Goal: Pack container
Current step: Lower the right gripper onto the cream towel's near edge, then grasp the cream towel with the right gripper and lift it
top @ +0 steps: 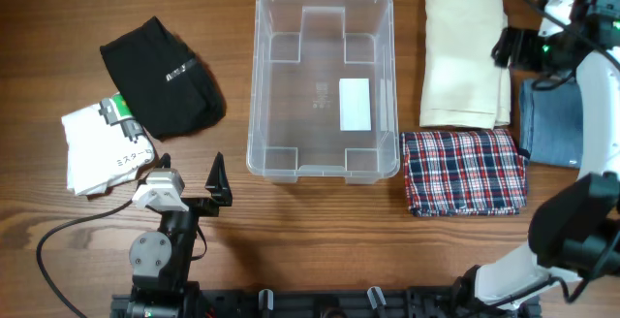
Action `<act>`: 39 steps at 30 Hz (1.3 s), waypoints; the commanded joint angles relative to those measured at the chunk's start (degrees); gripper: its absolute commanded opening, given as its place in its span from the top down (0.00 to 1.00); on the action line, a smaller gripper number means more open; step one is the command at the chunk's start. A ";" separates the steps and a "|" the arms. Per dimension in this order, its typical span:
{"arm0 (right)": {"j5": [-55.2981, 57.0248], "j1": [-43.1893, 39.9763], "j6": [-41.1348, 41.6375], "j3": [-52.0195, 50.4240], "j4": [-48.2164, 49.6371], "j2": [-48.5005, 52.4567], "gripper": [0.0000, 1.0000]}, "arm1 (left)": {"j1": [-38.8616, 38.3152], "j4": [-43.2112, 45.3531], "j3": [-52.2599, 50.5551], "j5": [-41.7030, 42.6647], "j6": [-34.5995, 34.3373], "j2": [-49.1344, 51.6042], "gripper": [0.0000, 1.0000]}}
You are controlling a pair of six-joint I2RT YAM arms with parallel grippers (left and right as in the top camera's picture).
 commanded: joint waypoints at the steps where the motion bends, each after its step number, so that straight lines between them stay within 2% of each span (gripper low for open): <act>1: 0.33 -1.49 -1.18 1.51 2.99 3.56 0.00 | 0.37 0.09 -0.37 0.52 1.09 -0.26 0.00; 7: -6.67 -2.32 -4.17 1.49 8.17 10.08 0.00 | 0.37 0.09 -0.37 0.52 1.09 -0.26 0.00; 20: -3.74 -2.34 -2.51 1.38 16.13 19.98 0.00 | 0.37 0.09 -0.37 0.52 1.09 -0.26 0.00; 27: -2.19 -2.49 2.05 0.96 13.03 23.21 0.00 | 0.37 0.09 -0.37 0.52 1.09 -0.26 0.00; 37: -4.22 -2.54 2.12 0.02 10.36 25.99 0.00 | 0.37 0.09 -0.37 0.52 1.09 -0.26 0.00; 39: -4.92 -2.54 2.58 -0.79 10.10 26.49 0.04 | 0.37 0.09 -0.37 0.52 1.09 -0.26 0.00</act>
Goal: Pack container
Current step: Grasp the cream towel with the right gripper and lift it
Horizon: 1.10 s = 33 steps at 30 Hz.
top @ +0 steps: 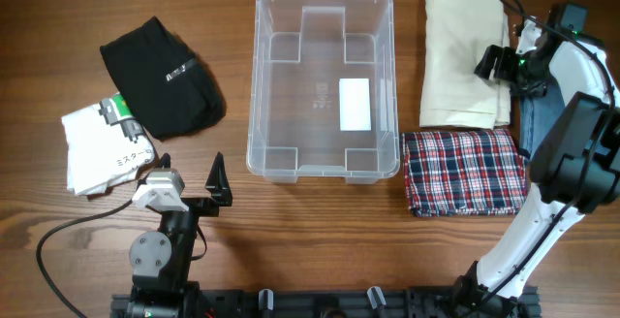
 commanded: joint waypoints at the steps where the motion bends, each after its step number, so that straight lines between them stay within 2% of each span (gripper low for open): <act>1: -1.20 -0.17 1.16 -1.38 -1.70 3.50 0.08 | 0.37 0.09 -0.37 0.50 1.07 -0.26 0.00; 5: -1.62 -0.17 2.16 -1.36 -3.85 3.61 0.35 | 0.37 0.09 -0.37 0.50 1.07 -0.26 0.00; 9: -1.75 -0.17 3.15 -1.38 -5.01 3.61 0.43 | 0.37 0.09 -0.37 0.50 1.07 -0.26 0.00; 12: -1.75 -0.20 3.13 -1.38 -5.38 3.61 0.54 | 0.37 0.09 -0.37 0.50 1.07 -0.26 0.00; 14: -1.77 -0.17 3.15 -1.38 -5.38 3.61 0.71 | 0.37 0.09 -0.37 0.50 1.07 -0.26 0.00; 18: -1.77 -0.20 3.13 -1.25 -5.11 3.45 0.96 | 0.37 0.09 -0.37 0.50 1.07 -0.26 0.00; 24: -3.72 -0.17 3.15 1.46 -5.40 0.66 0.96 | 0.37 0.09 -0.37 0.50 1.07 -0.26 0.00; 33: -19.12 -0.15 3.08 7.02 -1.84 -12.17 0.96 | 0.37 0.09 -0.37 0.50 1.07 -0.26 0.00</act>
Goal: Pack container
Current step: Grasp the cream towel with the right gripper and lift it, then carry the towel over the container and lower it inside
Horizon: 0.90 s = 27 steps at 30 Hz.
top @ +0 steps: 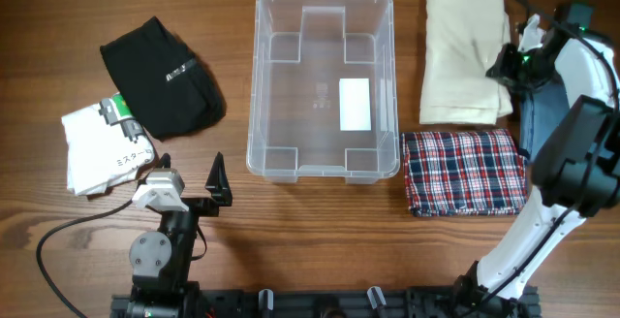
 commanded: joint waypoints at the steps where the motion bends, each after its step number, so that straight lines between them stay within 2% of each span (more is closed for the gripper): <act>1: -11.21 0.24 0.07 5.07 2.73 -10.40 0.96 | 0.37 0.09 -0.37 0.52 1.07 -0.26 0.00; 10: -18.80 1.27 6.10 5.07 3.41 -23.15 0.95 | 0.37 0.09 -0.37 0.52 1.07 -0.26 0.00; 15: -24.76 4.50 9.03 5.07 2.45 -29.70 0.96 | 0.37 0.09 -0.37 0.52 1.07 -0.26 0.00; 21: -25.35 13.64 5.40 5.07 -0.48 -36.63 0.96 | 0.37 0.09 -0.37 0.52 1.07 -0.26 0.00; 27: -24.90 25.53 4.48 4.74 -1.25 -38.27 0.96 | 0.37 0.09 -0.37 0.52 1.07 -0.26 0.00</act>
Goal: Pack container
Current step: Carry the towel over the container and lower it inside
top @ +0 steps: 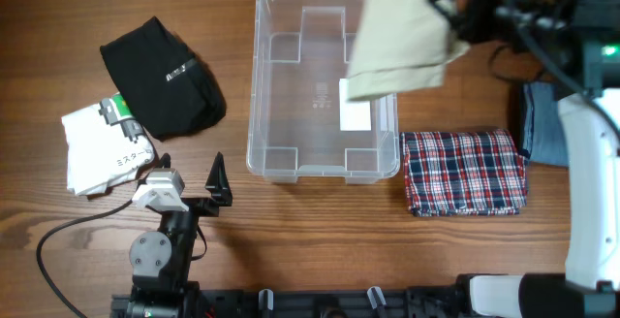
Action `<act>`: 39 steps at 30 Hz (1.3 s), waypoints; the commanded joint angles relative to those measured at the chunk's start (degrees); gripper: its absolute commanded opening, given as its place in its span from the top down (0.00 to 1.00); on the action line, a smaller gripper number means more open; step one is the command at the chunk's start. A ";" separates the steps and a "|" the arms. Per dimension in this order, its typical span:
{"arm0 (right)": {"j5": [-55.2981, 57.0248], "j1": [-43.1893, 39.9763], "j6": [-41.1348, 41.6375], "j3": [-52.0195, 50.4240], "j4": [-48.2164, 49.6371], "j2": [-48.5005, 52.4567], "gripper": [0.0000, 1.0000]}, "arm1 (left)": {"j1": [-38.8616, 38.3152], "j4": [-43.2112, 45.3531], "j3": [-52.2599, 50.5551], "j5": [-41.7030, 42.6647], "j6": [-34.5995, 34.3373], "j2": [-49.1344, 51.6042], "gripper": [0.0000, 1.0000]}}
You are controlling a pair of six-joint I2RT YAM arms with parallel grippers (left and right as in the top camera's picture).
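Observation:
The clear plastic container (281,114) stands open in the middle of the table. My right gripper (455,13) is raised at the upper right, shut on the folded cream cloth (402,37), which hangs over the container's right rim. A plaid cloth (463,171) lies right of the container, a blue denim piece (541,124) beyond it. A black garment (160,76) and a white printed cloth (102,148) lie at the left. My left gripper (219,182) rests near the front edge, open and empty.
A white label (355,114) shows on the container's floor. The right arm's white links (591,163) run down the right side. A black cable (77,231) curls at the front left by the left arm's base.
The right gripper was down on the cream cloth's right edge at the table; now it is raised and further left, with the cloth lifted off the table and hanging over the container's right side.
The right gripper was first off the cream cloth's right edge, then over that edge, then down on it. Now the cloth is off the table in that gripper, over the container. The left arm stayed still throughout.

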 commanded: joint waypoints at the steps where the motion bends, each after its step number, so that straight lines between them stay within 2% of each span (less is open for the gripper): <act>1: -2.38 6.78 -2.05 1.44 1.05 -1.81 0.96 | 0.37 0.09 -0.37 0.52 1.07 -0.26 0.00; 12: 4.57 19.43 -4.39 -1.53 1.38 1.68 0.96 | 0.37 0.09 -0.37 0.52 1.07 -0.26 0.00; 23: 20.76 23.93 10.69 -4.81 1.86 5.86 0.96 | 0.37 0.09 -0.37 0.52 1.07 -0.26 0.00; 31: 21.05 24.63 15.19 -12.59 12.15 6.16 0.96 | 0.37 0.09 -0.37 0.52 1.07 -0.26 0.00; 39: 20.15 25.53 14.36 -22.43 22.40 6.36 0.96 | 0.37 0.09 -0.37 0.52 1.07 -0.26 0.00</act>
